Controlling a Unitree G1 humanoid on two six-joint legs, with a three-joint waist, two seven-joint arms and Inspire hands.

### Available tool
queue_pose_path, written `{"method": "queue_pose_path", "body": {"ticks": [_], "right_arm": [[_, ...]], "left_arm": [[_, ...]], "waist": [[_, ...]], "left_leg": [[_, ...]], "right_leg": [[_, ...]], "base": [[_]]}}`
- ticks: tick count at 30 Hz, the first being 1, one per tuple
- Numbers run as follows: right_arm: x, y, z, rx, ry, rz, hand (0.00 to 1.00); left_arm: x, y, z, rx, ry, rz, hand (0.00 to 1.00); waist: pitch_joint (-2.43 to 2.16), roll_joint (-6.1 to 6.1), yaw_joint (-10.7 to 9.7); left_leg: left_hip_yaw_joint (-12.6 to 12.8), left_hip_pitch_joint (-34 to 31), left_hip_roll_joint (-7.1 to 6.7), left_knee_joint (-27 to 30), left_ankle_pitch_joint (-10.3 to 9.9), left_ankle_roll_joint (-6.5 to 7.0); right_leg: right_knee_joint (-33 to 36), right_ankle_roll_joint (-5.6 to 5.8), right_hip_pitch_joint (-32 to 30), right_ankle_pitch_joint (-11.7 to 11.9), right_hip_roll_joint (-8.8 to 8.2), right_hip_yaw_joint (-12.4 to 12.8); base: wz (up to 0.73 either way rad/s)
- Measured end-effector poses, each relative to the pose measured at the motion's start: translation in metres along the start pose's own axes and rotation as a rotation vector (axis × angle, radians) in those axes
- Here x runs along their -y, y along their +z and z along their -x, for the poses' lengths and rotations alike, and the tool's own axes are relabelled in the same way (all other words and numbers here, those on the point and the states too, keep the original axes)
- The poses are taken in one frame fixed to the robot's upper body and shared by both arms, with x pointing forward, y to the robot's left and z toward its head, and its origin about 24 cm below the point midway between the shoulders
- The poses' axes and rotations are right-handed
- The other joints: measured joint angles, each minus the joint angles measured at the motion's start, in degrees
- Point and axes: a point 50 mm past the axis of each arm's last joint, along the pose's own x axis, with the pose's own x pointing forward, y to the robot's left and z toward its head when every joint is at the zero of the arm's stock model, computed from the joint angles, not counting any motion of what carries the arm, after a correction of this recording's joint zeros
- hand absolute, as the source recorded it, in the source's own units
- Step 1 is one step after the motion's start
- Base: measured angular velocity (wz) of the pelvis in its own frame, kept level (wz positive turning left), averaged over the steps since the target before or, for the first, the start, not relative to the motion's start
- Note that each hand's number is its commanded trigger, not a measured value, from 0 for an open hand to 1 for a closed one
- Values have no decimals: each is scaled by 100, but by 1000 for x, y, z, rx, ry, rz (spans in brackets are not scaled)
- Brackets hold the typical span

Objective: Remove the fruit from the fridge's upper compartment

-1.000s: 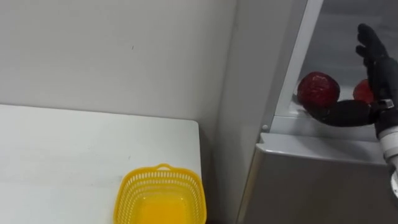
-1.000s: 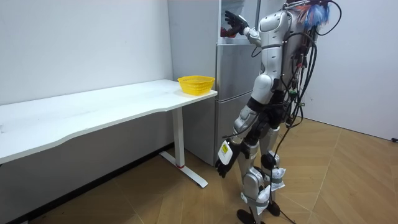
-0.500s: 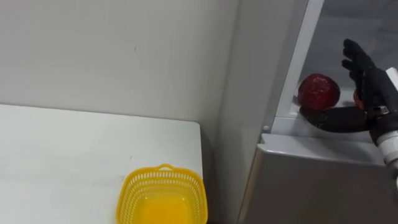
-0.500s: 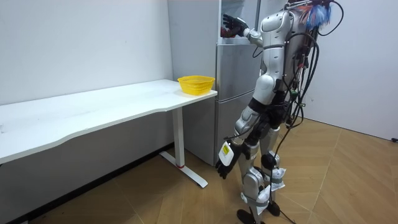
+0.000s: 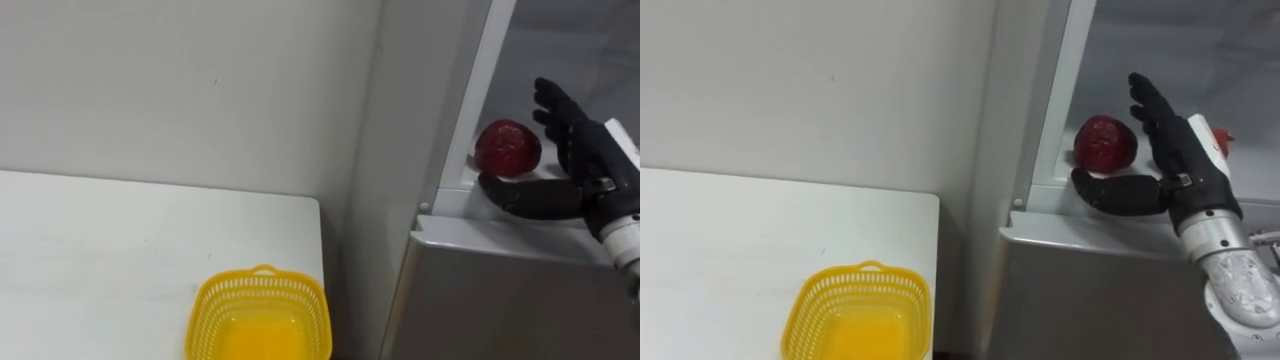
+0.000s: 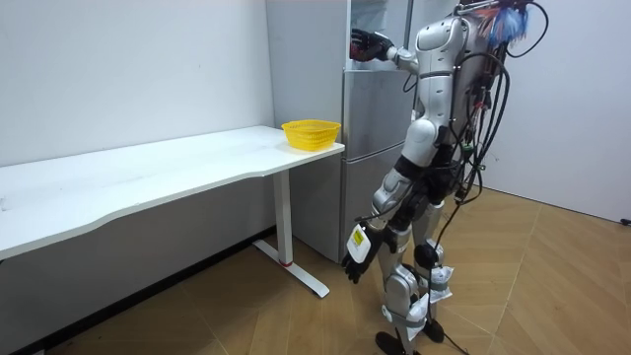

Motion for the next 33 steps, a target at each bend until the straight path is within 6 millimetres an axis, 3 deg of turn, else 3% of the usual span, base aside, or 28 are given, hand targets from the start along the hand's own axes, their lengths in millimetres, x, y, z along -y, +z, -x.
{"method": "queue_pose_path", "body": {"ticks": [8, 14, 33], "right_arm": [[0, -10, 1, -44, 29, -32, 0], [3, -22, -2, -97, 9, -159, 0], [5, -22, -15, -148, 13, -286, 0]], "left_arm": [[3, -2, 0, -15, -41, 1, 0], [4, -4, 0, -34, -72, 2, 0], [5, -13, 2, -93, -90, 3, 0]], "waist": [[-12, -17, 31], [-30, -36, 46], [-31, -121, 41]], "left_leg": [[-15, -13, -1, 26, 0, -1], [-17, 14, -2, 27, 3, -3], [-13, 14, -6, 28, 4, -5]], "right_leg": [[1, -16, 7, 10, -6, -43], [-3, -19, 32, 12, -1, -2], [-6, -20, 26, 10, 2, 25]], "base": [[0], [0], [0]]}}
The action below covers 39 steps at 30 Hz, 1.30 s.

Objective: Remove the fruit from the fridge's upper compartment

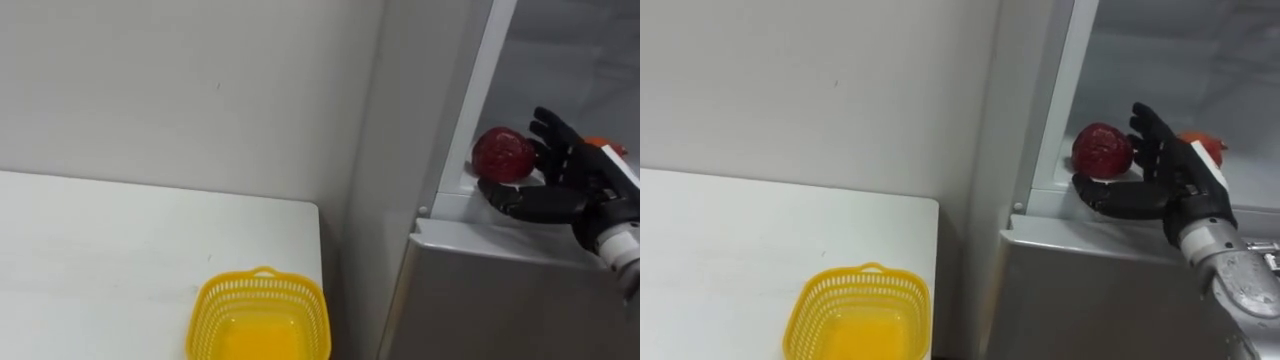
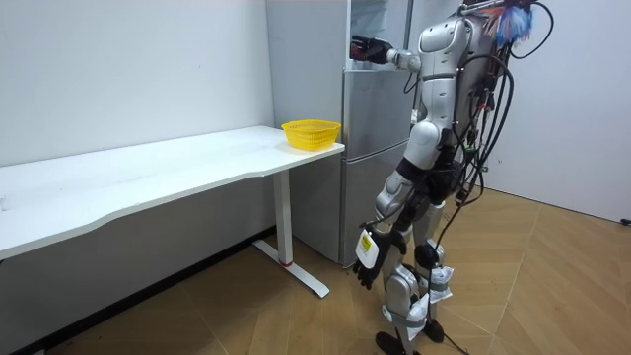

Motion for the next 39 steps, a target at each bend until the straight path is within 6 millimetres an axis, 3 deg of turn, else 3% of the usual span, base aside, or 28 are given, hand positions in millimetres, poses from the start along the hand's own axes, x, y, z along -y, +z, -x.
{"method": "queue_pose_path", "body": {"ticks": [6, 15, 21, 23, 24, 39], "right_arm": [[5, -2, -7, -58, 12, 22, 0], [3, 17, -21, -52, 60, 98, 0], [7, 23, -24, -48, 77, 111, 0], [9, 25, -24, -51, 80, 121, 88], [10, 25, -24, -56, 84, 127, 100], [3, 24, -25, -90, 150, 287, 100]], "left_arm": [[2, -7, 1, -34, -3, 4, 0], [-3, -11, 1, -48, 17, 3, 0], [-6, -9, 1, -52, 23, 10, 0], [-7, -9, 1, -53, 26, 16, 0], [-8, -6, 1, -47, 30, 17, 0], [-14, -4, 1, -44, 8, 17, 0]], "waist": [[-6, -44, 11], [-36, -91, 20], [-26, -112, 92], [-13, -116, 134], [-11, -126, 144], [0, -205, 241]], "left_leg": [[-4, 8, -4, 14, 3, -4], [-92, -25, -9, -7, 15, -19], [-111, -21, 1, -16, 23, -34], [-112, -15, 3, -20, 24, -35], [-113, -15, 4, -21, 24, -36], [-112, -29, 1, -17, 28, -48]], "right_leg": [[-4, -2, 10, -1, -7, -46], [-95, -10, 32, -3, 1, -137], [-111, -11, 19, -2, 22, -139], [-109, -12, 22, -2, 49, -137], [-104, -13, 24, -1, 47, -140], [-92, -35, 24, -12, 17, -135]], "base": [[0], [4], [0], [0], [0], [0]]}}
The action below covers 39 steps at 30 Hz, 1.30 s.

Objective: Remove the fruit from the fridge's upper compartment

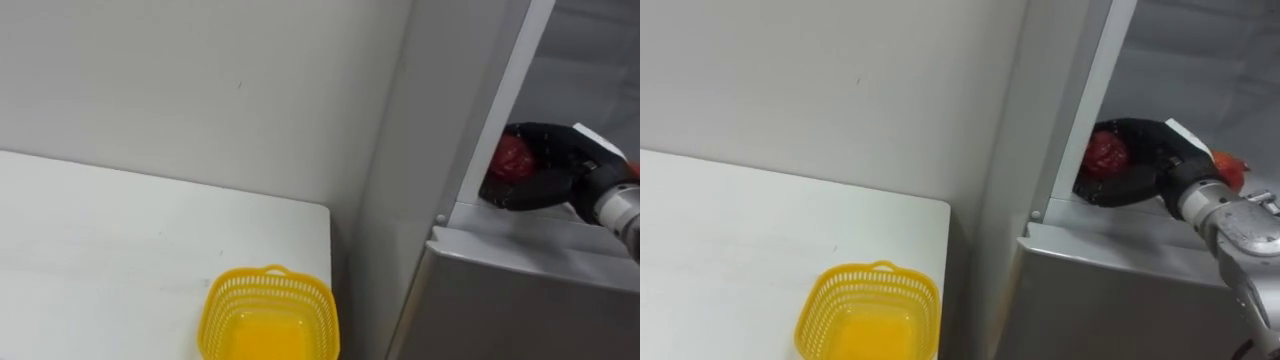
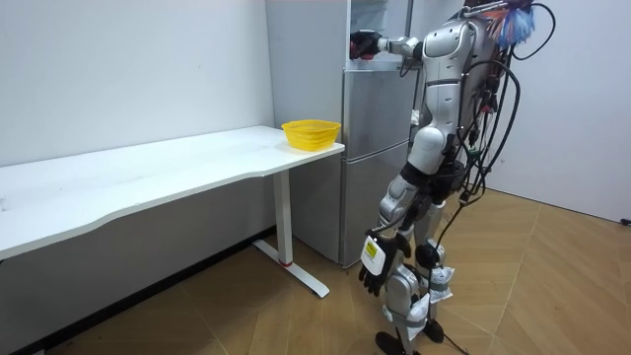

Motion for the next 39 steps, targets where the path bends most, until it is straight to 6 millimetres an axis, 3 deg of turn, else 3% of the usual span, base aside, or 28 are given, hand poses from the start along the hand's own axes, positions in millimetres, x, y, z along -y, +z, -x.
{"method": "queue_pose_path", "body": {"ticks": [23, 25, 27, 29, 33, 39], "right_arm": [[-1, 8, -2, 16, -37, 3, 100], [-2, 10, -2, 29, -45, -5, 93], [-4, 13, -2, 43, -51, -20, 100], [-6, 16, -1, 62, -55, -31, 100], [-19, 14, 9, 114, -80, -52, 100], [-37, 7, 30, 172, -156, -168, 100]], "left_arm": [[-5, 10, 0, 20, -2, -29, 0], [-4, 12, 0, 23, 2, -47, 0], [-4, 14, -1, 30, 7, -58, 0], [-5, 16, -1, 39, 15, -61, 0], [-4, 17, -1, 40, 29, -78, 0], [-1, 19, -1, 54, 63, -77, 0]], "waist": [[30, 135, 29], [37, 145, 10], [40, 164, -24], [33, 197, -70], [-31, 317, -125], [-4, 463, -122]], "left_leg": [[-27, -2, 15, -25, -5, -12], [-24, -4, 15, -11, -9, -18], [-18, -8, 17, -10, -9, -18], [-21, -20, 19, -4, -8, -18], [-14, 13, 20, 6, -8, -19], [31, 98, 27, -4, -7, -19]], "right_leg": [[12, -11, -5, 9, 24, 9], [7, -11, -4, 9, 32, 5], [7, -13, -9, 10, 31, 15], [6, -13, -16, 10, 31, 6], [5, -13, 5, 11, 19, 13], [-4, -12, 72, 10, 20, 25]], "base": [[0], [0], [0], [2], [0], [-2]]}}
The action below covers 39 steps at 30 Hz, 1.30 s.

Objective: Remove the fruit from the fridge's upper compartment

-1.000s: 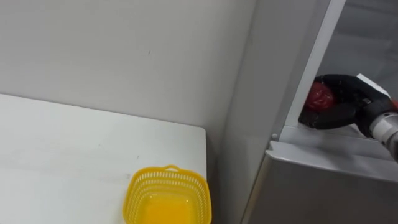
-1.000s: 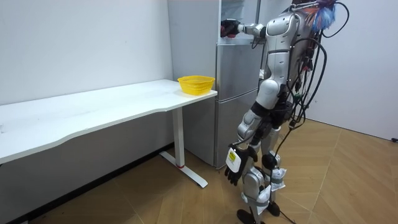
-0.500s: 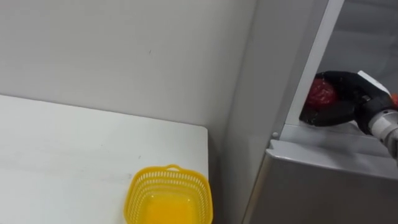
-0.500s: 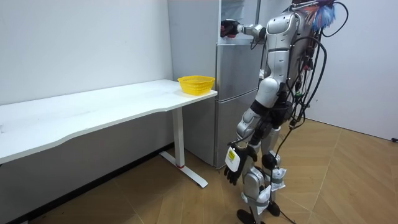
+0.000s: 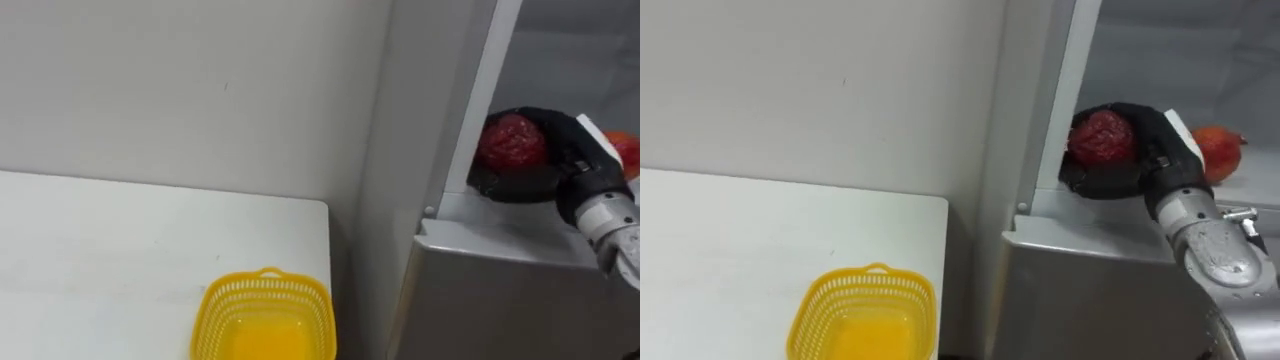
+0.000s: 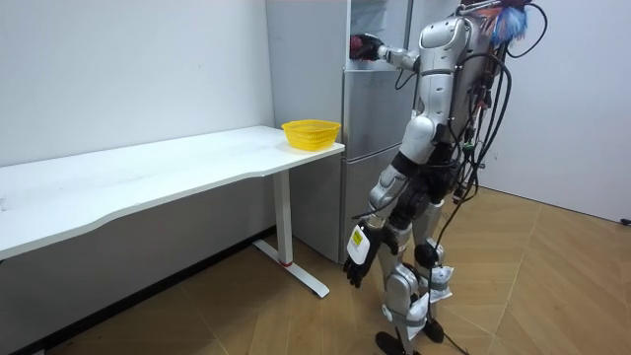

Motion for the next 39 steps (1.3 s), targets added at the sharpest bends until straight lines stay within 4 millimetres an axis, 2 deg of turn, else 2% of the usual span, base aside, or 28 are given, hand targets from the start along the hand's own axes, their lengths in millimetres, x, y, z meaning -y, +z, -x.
{"method": "queue_pose_path", "body": {"ticks": [4, 5, 9, 10, 13, 18, 25, 29, 31, 36, 39], "right_arm": [[-17, 2, 16, 52, -4, -47, 100], [-21, 2, 21, 61, 6, -59, 100], [-32, 2, 35, 81, 5, -100, 100], [-31, 3, 39, 86, -8, -101, 100], [-29, 8, 50, 118, -50, -110, 100], [-29, 24, 64, 222, -113, -135, 100], [-31, 38, 80, 336, -162, -16, 100], [-34, 49, 84, 396, -158, -23, 100], [-39, 52, 86, 428, -135, -36, 100], [-55, 54, 88, 450, -58, -33, 100], [-63, 59, 92, 491, -26, 19, 100]], "left_arm": [[7, 3, 0, 6, -8, 6, 0], [9, 3, -1, 7, -11, 8, 0], [17, -4, 0, 0, -13, 12, 0], [20, -6, 0, -5, -19, 15, 0], [27, -11, 1, -5, -31, 19, 0], [28, -9, 1, 15, -30, 18, 0], [27, -3, 2, 50, -18, 9, 0], [26, 1, 1, 70, -18, 2, 0], [26, 3, 1, 84, -16, 1, 0], [24, 10, -1, 106, -12, -8, 0], [25, 11, -2, 107, -16, -33, 0]], "waist": [[20, 147, -36], [12, 197, -34], [-28, 271, -152], [-44, 287, -190], [-47, 287, -255], [-35, 336, -333], [-6, 450, -354], [-9, 445, -361], [-29, 409, -316], [-35, 320, -254], [-24, 261, -133]], "left_leg": [[71, 1, 15, -54, -7, -2], [91, 0, 19, -67, -6, -2], [114, -36, 9, -66, -2, -2], [116, -39, -5, -58, -2, 0], [126, -78, -5, 13, -1, 1], [132, -92, -5, 21, -2, 1], [286, -97, 20, -14, -2, 0], [339, -90, 43, -42, -2, 0], [412, -83, 62, -76, -2, -1], [423, -93, 68, -80, -2, -3], [430, -106, 67, -92, -2, -3]], "right_leg": [[4, -1, -27, 1, 6, 79], [8, -9, -45, 7, 16, 127], [-1, -10, -88, 8, 17, 149], [0, -10, -97, 7, 11, 151], [-1, -7, -112, 6, 9, 155], [-1, -3, -122, 3, 7, 169], [21, -6, -231, 6, 35, 319], [16, -12, -290, 10, 43, 344], [22, -23, -282, 21, 60, 391], [23, -27, -300, 24, 60, 383], [12, -25, -298, 23, 62, 367]], "base": [[-8], [-16], [-2], [0], [0], [0], [-10], [-8], [-15], [-2], [0]]}}
